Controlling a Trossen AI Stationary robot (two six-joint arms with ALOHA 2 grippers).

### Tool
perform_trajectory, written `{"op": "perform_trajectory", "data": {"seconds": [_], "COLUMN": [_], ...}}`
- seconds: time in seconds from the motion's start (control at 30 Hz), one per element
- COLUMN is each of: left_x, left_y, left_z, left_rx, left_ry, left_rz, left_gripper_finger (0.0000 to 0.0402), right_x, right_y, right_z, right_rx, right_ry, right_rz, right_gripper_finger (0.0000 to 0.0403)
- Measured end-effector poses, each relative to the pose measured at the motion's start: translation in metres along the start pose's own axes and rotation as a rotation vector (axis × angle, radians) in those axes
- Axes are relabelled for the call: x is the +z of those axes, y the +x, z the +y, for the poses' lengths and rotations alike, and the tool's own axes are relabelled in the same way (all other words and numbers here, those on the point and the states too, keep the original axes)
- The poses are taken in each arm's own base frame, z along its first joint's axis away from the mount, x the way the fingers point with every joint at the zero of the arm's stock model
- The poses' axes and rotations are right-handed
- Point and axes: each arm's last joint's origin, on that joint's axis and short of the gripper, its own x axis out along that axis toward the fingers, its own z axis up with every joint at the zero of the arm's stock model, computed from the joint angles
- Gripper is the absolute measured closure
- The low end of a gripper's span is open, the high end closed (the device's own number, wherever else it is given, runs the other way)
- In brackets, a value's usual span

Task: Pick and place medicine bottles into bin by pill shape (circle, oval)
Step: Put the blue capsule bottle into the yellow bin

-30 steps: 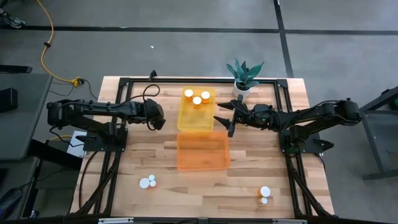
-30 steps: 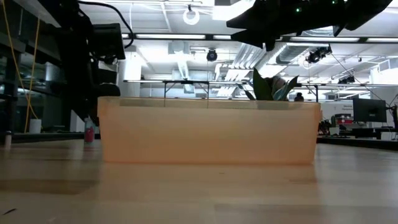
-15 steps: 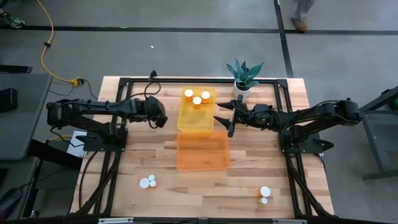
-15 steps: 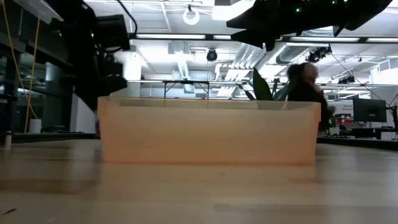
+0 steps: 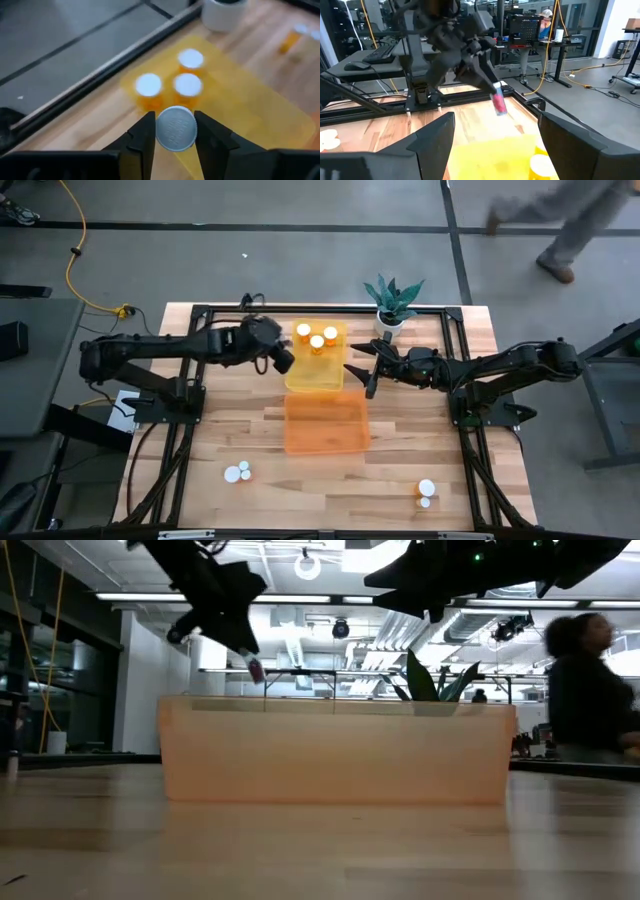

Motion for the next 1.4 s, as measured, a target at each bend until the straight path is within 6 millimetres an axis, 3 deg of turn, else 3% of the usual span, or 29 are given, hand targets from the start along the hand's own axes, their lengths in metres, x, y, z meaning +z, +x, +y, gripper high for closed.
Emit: {"op": "perform_trajectory", "data": {"seconds": [0.37, 0.57, 0.93, 1.4], "left_x": [0.010, 0.013, 0.003, 0.004], "left_y": [0.089, 0.117, 0.138, 0.140], "left_z": [-0.030, -0.037, -0.019, -0.019], "left_rx": [0.086, 0.038, 0.070, 0.046], "left_ry": [0.164, 0.196, 0.181, 0.176], "left_rz": [0.226, 0.294, 0.411, 0.410], "left_gripper_finger": [0.0295, 0.0291, 0.0291, 0.0289], "right_x": [0.000, 0.000, 0.000, 0.000], "right_y": [0.000, 0.000, 0.000, 0.000], "right_z": [0.000, 0.000, 0.000, 0.000], "right_rx": [0.000, 0.000, 0.000, 0.001], "right_ry": [0.001, 0.000, -0.001, 0.000], "right_rz": [0.000, 0.000, 0.000, 0.000], "right_gripper_finger": [0.0124, 0.0124, 0.0124, 0.0124]}}
